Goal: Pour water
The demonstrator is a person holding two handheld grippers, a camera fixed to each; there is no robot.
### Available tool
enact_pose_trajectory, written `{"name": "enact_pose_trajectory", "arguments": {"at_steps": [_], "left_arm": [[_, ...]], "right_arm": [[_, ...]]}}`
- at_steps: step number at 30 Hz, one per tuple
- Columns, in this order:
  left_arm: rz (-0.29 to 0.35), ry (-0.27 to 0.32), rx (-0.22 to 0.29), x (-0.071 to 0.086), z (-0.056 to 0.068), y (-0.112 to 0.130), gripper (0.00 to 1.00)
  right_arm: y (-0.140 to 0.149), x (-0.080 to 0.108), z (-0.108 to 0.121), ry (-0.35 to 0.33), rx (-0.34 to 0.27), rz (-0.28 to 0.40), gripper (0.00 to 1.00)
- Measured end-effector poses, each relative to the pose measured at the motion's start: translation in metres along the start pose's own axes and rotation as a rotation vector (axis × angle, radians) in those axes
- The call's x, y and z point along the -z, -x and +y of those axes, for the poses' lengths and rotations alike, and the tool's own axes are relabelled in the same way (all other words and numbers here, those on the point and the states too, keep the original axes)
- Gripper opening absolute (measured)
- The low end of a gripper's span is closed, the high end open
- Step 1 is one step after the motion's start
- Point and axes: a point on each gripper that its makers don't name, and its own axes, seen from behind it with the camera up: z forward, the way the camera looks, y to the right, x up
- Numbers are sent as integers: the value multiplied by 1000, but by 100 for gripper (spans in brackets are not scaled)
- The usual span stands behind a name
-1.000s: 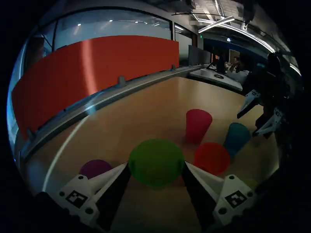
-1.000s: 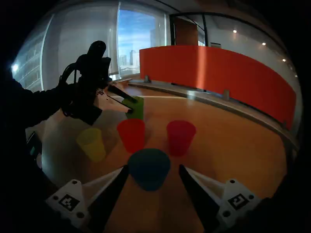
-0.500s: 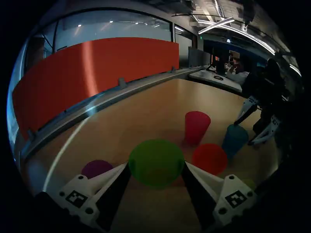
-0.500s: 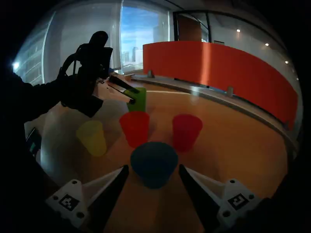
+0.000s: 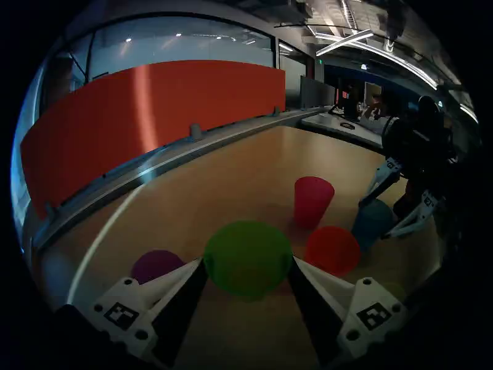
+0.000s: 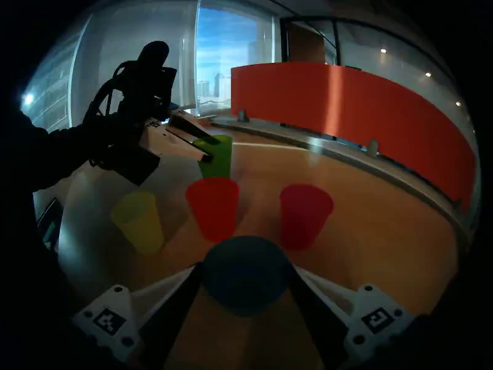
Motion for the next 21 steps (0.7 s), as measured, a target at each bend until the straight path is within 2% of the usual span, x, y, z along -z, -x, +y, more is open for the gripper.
{"name": "enact_pose_trajectory", "arguments": {"at_steps": [6, 10, 14, 21], "left_arm": [[3, 0, 4, 2, -1, 0, 87], [4, 1, 6, 2, 0, 0, 87], [9, 5, 5, 3, 1, 0, 87], [20, 3, 8, 7, 2, -1, 87]], "right_arm": [[5, -2, 1, 1, 14, -10, 97], [8, -4, 3, 7, 29, -15, 91], [8, -5, 3, 7, 42, -17, 90], [-1, -2, 2, 6, 34, 8, 89]]}}
